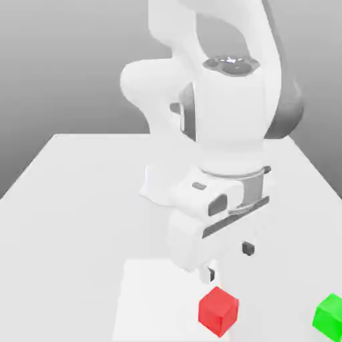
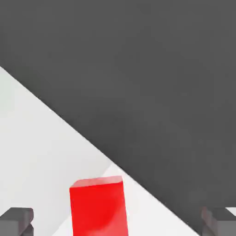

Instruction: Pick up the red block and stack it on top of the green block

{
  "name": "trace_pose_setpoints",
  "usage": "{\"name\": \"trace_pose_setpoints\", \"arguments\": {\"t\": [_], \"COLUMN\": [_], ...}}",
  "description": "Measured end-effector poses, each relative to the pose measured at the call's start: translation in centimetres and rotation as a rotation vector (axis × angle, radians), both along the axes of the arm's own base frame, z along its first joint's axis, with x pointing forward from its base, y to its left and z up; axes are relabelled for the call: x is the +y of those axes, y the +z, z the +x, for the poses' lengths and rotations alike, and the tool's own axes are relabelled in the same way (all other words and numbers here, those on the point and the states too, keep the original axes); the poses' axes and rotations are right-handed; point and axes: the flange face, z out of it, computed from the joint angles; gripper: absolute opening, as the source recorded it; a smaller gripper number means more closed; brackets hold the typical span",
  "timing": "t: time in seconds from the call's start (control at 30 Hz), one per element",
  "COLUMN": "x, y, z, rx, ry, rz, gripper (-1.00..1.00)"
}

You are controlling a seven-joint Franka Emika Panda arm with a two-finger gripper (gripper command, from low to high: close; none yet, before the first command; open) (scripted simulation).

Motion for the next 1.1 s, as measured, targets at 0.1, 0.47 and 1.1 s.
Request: {"name": "trace_pose_setpoints", "arguments": {"t": [0.1, 0.47, 1.1], "x": [0.1, 0.1, 20.7], "y": [-4.1, -6.7, -3.6], "z": [-0.3, -0.4, -0.3], "rx": [0.019, 0.023, 0.019], "ry": [0.023, 0.026, 0.721], "rz": [-0.013, -0.014, -0.021], "gripper": [0.00, -1.00, 1.00]}}
